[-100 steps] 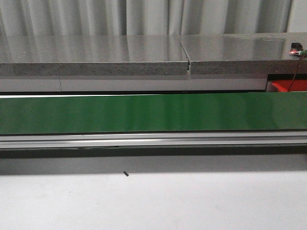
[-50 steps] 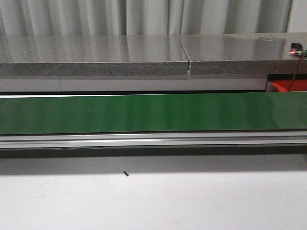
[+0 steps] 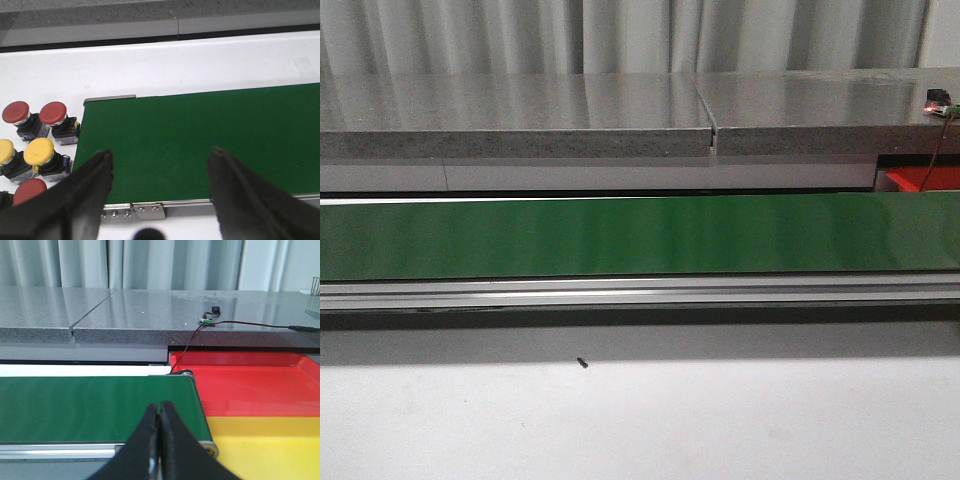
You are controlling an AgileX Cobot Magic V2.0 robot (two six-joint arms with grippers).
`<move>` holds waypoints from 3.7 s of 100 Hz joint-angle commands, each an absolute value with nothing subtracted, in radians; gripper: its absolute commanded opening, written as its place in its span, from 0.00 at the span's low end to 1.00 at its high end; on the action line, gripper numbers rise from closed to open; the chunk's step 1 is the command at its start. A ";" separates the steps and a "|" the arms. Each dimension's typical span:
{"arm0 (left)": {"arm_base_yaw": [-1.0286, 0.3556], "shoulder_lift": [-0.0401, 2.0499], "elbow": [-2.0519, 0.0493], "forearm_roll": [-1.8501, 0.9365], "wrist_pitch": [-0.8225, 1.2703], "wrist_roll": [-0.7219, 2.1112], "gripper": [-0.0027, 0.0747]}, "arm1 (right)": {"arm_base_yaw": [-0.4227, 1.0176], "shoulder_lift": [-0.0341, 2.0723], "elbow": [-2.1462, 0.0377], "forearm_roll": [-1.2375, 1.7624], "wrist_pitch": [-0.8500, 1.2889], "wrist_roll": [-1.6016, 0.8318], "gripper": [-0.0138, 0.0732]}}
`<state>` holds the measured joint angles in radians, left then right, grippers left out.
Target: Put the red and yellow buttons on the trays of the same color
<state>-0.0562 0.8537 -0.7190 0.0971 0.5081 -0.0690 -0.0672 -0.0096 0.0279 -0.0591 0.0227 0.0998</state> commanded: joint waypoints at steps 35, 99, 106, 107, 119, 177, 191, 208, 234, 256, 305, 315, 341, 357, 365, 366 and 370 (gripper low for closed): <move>0.127 0.960 -0.954 0.050 0.693 -0.117 0.67 | -0.072 -0.029 0.011 -0.071 -0.056 0.097 0.09; 0.386 1.326 -1.066 0.013 0.887 -0.111 0.67 | -0.072 -0.029 0.011 -0.071 -0.056 0.097 0.09; 0.402 1.365 -1.081 0.013 0.874 -0.111 0.67 | -0.072 -0.029 0.011 -0.071 -0.056 0.097 0.09; 0.408 1.373 -1.084 0.013 0.872 -0.111 0.67 | -0.072 -0.029 0.011 -0.071 -0.056 0.097 0.09; 0.422 1.445 -1.120 0.016 0.863 -0.111 0.67 | -0.072 -0.029 0.011 -0.071 -0.056 0.097 0.09; 0.429 1.707 -1.271 0.008 0.881 -0.107 0.67 | -0.072 -0.029 0.011 -0.071 -0.056 0.097 0.09; 0.429 1.716 -1.270 0.008 0.855 -0.107 0.67 | -0.072 -0.029 0.011 -0.071 -0.056 0.097 0.09; 0.429 1.716 -1.270 0.008 0.841 -0.107 0.67 | -0.072 -0.029 0.011 -0.071 -0.056 0.097 0.09; 0.429 1.720 -1.270 0.008 0.826 -0.107 0.67 | -0.072 -0.029 0.011 -0.071 -0.056 0.097 0.09; 0.442 1.757 -1.270 0.007 0.824 -0.107 0.67 | -0.072 -0.029 0.011 -0.071 -0.056 0.097 0.09; 0.457 1.784 -1.270 -0.018 0.814 -0.081 0.35 | -0.072 -0.029 0.011 -0.071 -0.056 0.097 0.09; 0.457 1.777 -1.270 -0.029 0.812 -0.076 0.28 | -0.072 -0.029 0.011 -0.071 -0.056 0.097 0.09; 0.457 1.665 -1.270 -0.036 0.839 -0.072 0.27 | -0.072 -0.029 0.011 -0.071 -0.056 0.097 0.09; 0.444 1.568 -1.270 -0.027 0.886 -0.072 0.27 | -0.072 -0.029 0.011 -0.071 -0.056 0.097 0.09; 0.432 1.515 -1.270 -0.025 0.888 -0.072 0.27 | -0.072 -0.029 0.011 -0.071 -0.056 0.097 0.09; 0.431 1.511 -1.270 -0.025 0.887 -0.072 0.27 | -0.072 -0.029 0.011 -0.071 -0.056 0.097 0.09; 0.423 1.489 -1.270 -0.034 0.892 -0.072 0.27 | -0.072 -0.029 0.011 -0.071 -0.056 0.097 0.09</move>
